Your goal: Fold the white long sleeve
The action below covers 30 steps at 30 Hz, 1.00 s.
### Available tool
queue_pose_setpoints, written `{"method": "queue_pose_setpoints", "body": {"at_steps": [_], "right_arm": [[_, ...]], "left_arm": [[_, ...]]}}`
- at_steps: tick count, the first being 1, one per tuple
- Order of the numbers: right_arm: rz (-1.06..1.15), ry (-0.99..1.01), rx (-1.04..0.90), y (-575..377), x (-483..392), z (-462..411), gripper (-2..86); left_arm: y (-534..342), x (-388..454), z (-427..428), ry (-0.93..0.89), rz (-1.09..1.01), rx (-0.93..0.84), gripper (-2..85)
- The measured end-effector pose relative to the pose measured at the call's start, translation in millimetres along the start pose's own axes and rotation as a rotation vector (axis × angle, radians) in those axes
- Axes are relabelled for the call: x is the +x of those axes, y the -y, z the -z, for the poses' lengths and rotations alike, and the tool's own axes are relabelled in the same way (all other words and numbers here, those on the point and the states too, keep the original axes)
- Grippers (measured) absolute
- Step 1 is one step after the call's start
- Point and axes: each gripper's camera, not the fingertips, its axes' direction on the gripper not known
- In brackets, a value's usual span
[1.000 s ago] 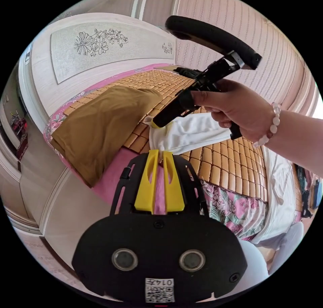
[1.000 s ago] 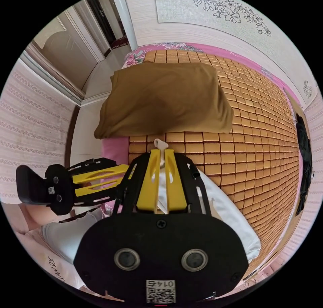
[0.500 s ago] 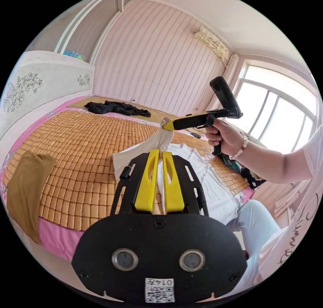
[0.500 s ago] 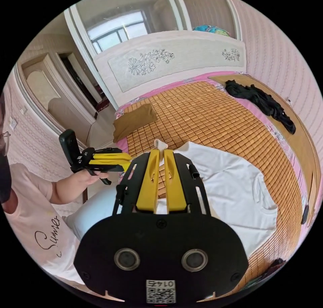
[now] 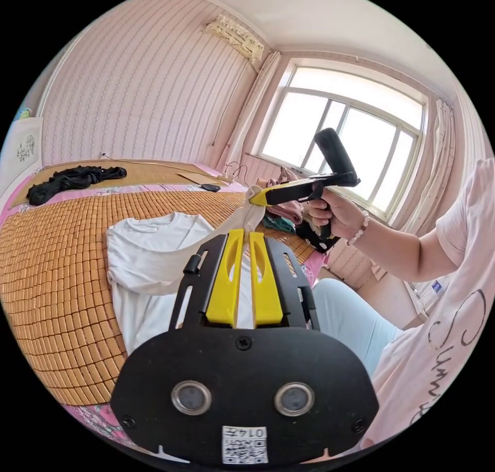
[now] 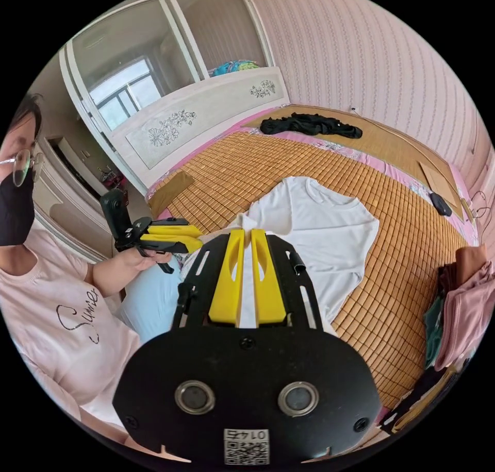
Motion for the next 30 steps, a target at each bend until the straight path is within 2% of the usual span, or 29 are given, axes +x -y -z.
{"method": "queue_pose_setpoints", "body": {"at_steps": [8,12,15,23,25,30], "right_arm": [[-0.309,0.023,-0.099,-84.2,44.4,-6.4,2.1],[-0.424,-0.051,-0.224,-116.1,56.3,-17.2,7.8],[-0.463,-0.066,-0.264,-113.1,65.9,-10.8,11.3],[-0.305,-0.233,-0.115,34.9,121.6,-7.5,13.2],[-0.295,-0.262,-0.131,71.0,142.3,-21.5,13.5],[-0.371,-0.294,-0.159,140.3,202.8,-50.5,13.3]], "left_arm": [[-26.3,15.6,-95.5,-0.101,-0.007,-0.242,4.7],[-41.0,-3.9,-112.0,0.019,0.074,-0.323,9.1],[-40.3,-59.7,-97.5,0.112,0.198,-0.322,9.4],[41.2,-247.5,-93.1,0.314,0.319,-0.325,1.1],[58.6,-279.1,-108.2,0.307,0.374,-0.304,1.3],[97.7,-334.9,-168.5,0.34,0.418,-0.299,8.0]]}}
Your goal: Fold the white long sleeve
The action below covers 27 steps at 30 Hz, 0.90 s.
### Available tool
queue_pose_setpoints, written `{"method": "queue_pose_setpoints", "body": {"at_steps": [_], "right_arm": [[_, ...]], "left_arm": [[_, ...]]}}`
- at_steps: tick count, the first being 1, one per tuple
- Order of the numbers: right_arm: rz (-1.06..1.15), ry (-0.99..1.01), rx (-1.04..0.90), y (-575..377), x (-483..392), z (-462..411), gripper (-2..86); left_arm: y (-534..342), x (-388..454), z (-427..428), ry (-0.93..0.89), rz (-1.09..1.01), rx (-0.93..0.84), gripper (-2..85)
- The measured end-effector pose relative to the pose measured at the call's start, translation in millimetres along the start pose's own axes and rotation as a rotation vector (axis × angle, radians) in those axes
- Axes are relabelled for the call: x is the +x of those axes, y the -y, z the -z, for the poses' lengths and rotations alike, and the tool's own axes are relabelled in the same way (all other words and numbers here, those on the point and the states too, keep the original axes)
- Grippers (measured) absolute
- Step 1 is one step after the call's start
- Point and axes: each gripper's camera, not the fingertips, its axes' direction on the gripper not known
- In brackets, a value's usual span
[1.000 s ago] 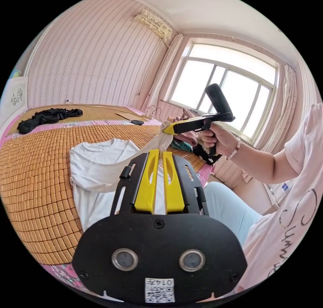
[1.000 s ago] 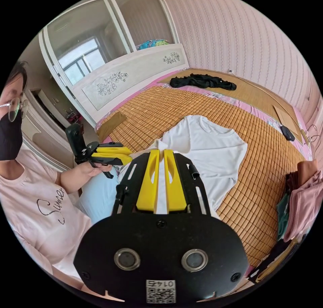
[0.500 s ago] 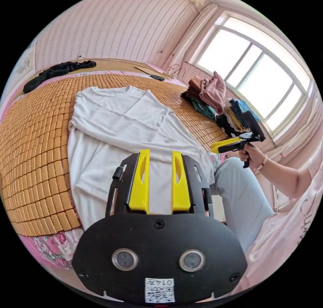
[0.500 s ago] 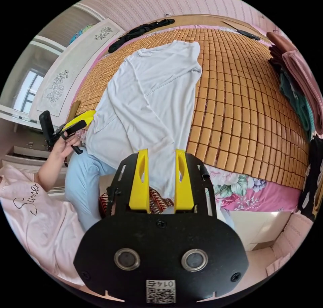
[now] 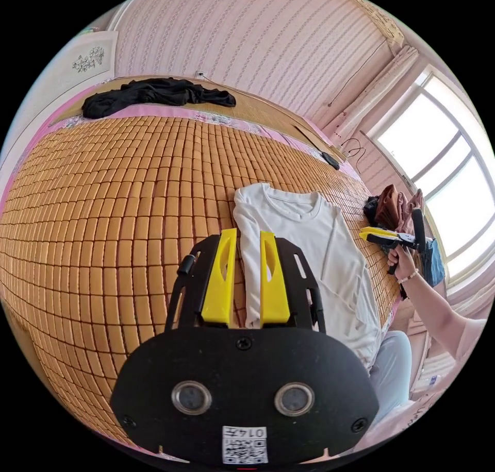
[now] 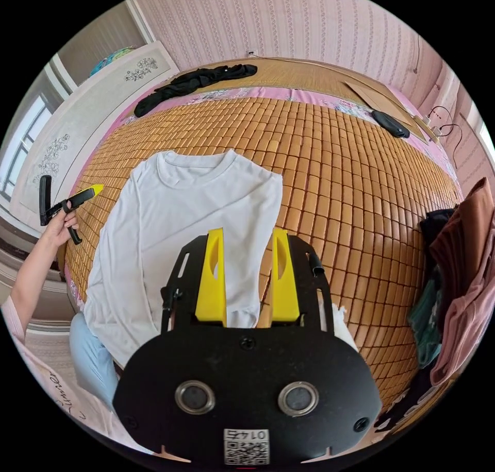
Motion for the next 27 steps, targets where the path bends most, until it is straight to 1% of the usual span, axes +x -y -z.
{"method": "queue_pose_setpoints", "body": {"at_steps": [2,6,8,9,10,11,13,17,18,20,22,24,27], "right_arm": [[-0.049,-0.028,-0.006,26.9,14.5,-9.2,13.2],[-0.086,-0.005,0.0,53.3,30.1,-15.5,12.8],[-0.08,0.004,-0.079,66.2,34.3,-25.4,10.7],[-0.074,0.007,-0.097,68.3,34.5,-26.8,9.7],[-0.064,-0.032,-0.11,71.2,34.1,-24.2,7.7],[-0.038,-0.062,-0.106,73.2,33.0,-18.0,3.1],[-0.015,-0.019,-0.053,77.0,34.8,0.0,0.1],[-0.058,0.048,0.064,94.1,49.2,50.8,-0.7],[-0.059,0.049,0.075,96.7,50.2,57.3,-0.8],[-0.063,0.014,0.118,104.4,51.2,80.8,-0.8],[-0.071,0.001,0.143,106.7,53.6,95.7,-0.9],[-0.071,0.005,0.158,102.7,56.4,107.7,-0.9],[-0.024,0.053,0.15,78.3,56.1,121.2,-0.9]], "left_arm": [[29.0,-0.8,-32.2,0.048,0.002,-0.025,9.2],[57.3,-6.0,-75.9,0.022,0.058,-0.06,9.5],[68.9,0.6,-102.8,0.062,0.026,-0.152,7.5],[71.3,3.9,-105.2,0.091,0.011,-0.16,6.7],[75.9,10.5,-109.8,0.137,-0.038,-0.181,4.2],[80.9,13.3,-112.0,0.163,-0.058,-0.205,0.9],[90.1,14.1,-104.4,0.125,-0.047,-0.161,-0.3],[116.9,24.4,-81.7,0.169,-0.029,-0.047,-0.9],[120.2,26.9,-79.0,0.176,-0.025,-0.03,-0.9],[128.1,36.5,-67.0,0.18,-0.003,0.073,-1.0],[130.9,43.0,-59.5,0.169,0.0,0.139,-1.0],[132.2,48.4,-59.2,0.143,-0.032,0.12,-1.0],[118.1,57.7,-55.4,0.13,-0.119,0.042,-1.0]]}}
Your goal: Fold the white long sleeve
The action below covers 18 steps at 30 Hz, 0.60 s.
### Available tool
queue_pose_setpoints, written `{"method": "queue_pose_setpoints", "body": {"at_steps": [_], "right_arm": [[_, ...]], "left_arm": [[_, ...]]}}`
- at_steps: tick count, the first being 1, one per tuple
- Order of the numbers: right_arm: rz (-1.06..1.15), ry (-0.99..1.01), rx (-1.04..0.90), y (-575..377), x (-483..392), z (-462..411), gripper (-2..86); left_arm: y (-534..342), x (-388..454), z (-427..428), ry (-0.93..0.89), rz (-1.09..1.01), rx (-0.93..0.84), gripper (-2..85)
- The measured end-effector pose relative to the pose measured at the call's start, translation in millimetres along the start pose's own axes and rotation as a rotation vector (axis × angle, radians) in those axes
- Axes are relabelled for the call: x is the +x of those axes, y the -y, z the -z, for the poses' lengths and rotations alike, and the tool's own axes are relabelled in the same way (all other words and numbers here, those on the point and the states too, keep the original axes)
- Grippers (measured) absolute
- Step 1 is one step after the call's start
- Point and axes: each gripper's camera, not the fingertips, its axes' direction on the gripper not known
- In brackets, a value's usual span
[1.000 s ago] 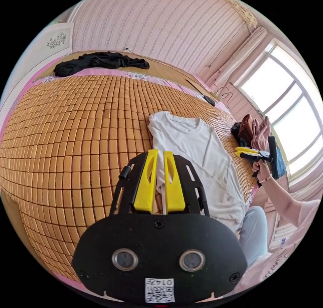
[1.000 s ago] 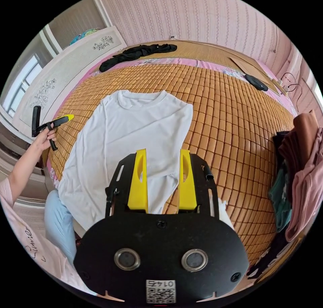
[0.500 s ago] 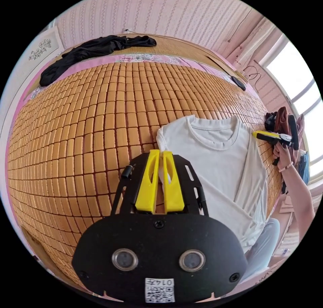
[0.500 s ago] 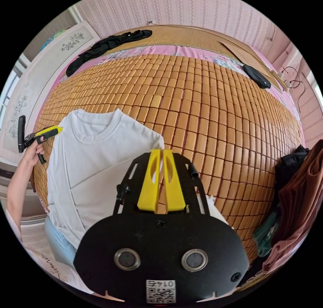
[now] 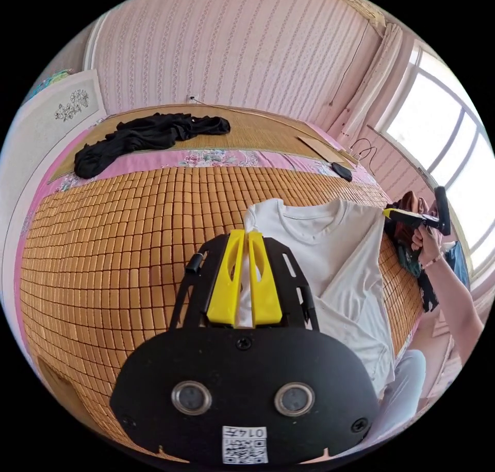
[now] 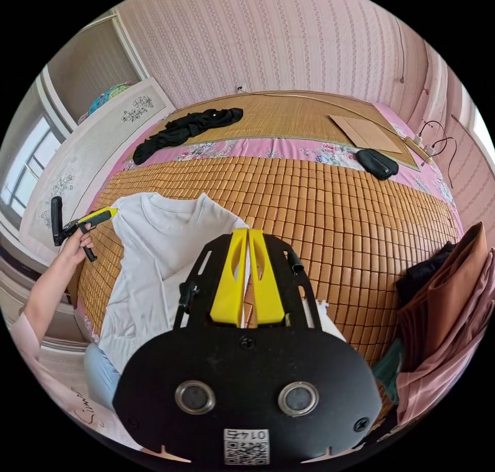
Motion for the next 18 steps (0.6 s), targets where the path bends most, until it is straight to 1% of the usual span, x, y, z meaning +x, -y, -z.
{"method": "queue_pose_setpoints", "body": {"at_steps": [3,5,6,8,10,12,14,16,18], "right_arm": [[0.074,0.062,-0.002,-44.2,-6.7,26.2,-0.9],[0.134,0.105,0.011,-92.1,-16.3,58.6,-0.8],[0.142,0.116,0.015,-105.6,-18.9,67.8,-0.8],[0.165,0.188,0.018,-165.2,-29.2,101.6,-0.8],[0.138,0.246,-0.021,-211.9,-33.4,114.1,-0.8],[0.116,0.287,-0.118,-257.4,-37.9,108.7,-0.8],[0.074,0.252,-0.278,-313.1,-42.4,78.4,-0.8],[0.045,0.225,-0.372,-344.1,-43.3,53.5,-0.9],[0.012,0.215,-0.378,-360.7,-42.2,44.1,-0.8]], "left_arm": [[-34.0,13.2,25.2,-0.016,-0.112,-0.03,-1.0],[-73.9,28.4,60.9,-0.012,-0.221,-0.035,-1.0],[-85.8,32.7,71.6,-0.011,-0.248,-0.033,-1.0],[-140.6,48.9,110.0,-0.011,-0.336,-0.034,-1.0],[-185.7,56.9,126.8,-0.03,-0.353,-0.074,-1.0],[-230.8,60.3,130.9,-0.022,-0.326,-0.137,-0.9],[-288.5,58.2,115.5,-0.057,-0.239,-0.213,-0.8],[-323.5,59.2,97.3,-0.048,-0.196,-0.258,-0.8],[-343.3,60.1,84.7,-0.04,-0.142,-0.282,-0.7]]}}
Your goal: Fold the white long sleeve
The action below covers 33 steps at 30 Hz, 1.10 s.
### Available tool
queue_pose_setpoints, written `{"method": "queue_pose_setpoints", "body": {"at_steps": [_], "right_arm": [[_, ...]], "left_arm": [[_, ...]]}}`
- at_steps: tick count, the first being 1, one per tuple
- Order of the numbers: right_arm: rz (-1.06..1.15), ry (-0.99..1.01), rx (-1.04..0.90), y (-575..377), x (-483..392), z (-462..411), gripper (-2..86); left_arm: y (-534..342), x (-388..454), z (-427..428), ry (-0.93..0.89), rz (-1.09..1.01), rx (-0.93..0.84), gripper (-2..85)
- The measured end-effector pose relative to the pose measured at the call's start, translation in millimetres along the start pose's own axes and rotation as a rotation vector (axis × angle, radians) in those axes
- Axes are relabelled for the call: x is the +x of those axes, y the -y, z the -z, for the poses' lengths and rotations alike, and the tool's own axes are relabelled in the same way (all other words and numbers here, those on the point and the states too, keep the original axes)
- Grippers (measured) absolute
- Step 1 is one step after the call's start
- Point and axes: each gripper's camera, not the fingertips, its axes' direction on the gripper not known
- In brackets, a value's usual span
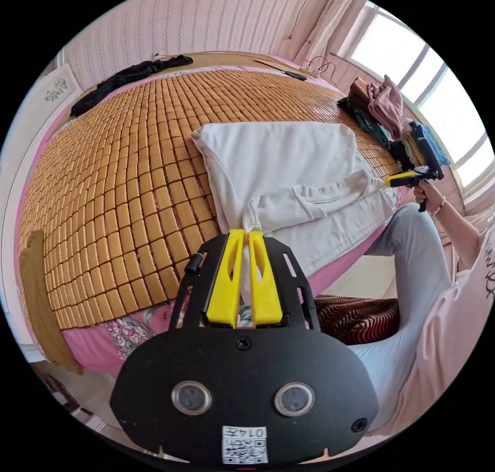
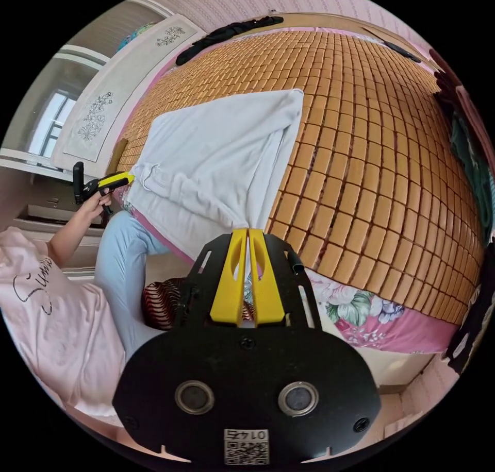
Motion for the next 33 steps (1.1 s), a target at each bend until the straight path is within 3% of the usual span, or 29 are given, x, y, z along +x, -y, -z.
{"method": "queue_pose_setpoints", "body": {"at_steps": [5,8,12,19,21,23,25,33], "right_arm": [[-0.004,-0.027,0.072,-14.0,-3.6,12.0,-0.4],[-0.013,-0.092,-0.02,-17.6,-0.1,1.5,0.8],[0.001,-0.168,-0.01,-24.9,-6.4,7.5,7.8],[0.251,-0.061,0.066,17.6,-80.6,-42.5,13.0],[0.263,-0.042,0.051,30.0,-89.3,-67.2,12.4],[0.271,-0.038,0.001,34.9,-91.6,-92.8,4.2],[0.287,-0.048,0.012,28.3,-91.0,-95.6,0.5],[0.443,0.02,-0.12,-18.3,-97.8,-104.2,-0.9]], "left_arm": [[-5.5,-0.3,-0.6,0.036,-0.009,0.029,1.0],[-10.6,-6.6,5.4,0.065,0.021,0.017,3.8],[-22.7,-5.0,22.3,0.125,-0.027,-0.032,4.9],[6.2,36.0,14.8,0.029,-0.108,0.093,8.2],[19.0,39.6,-11.9,-0.012,-0.1,0.083,8.3],[26.0,41.6,-53.1,-0.031,-0.117,-0.039,5.6],[17.1,41.2,-58.3,-0.047,-0.157,-0.009,1.9],[-38.2,43.0,-26.3,-0.118,-0.195,-0.046,-0.3]]}}
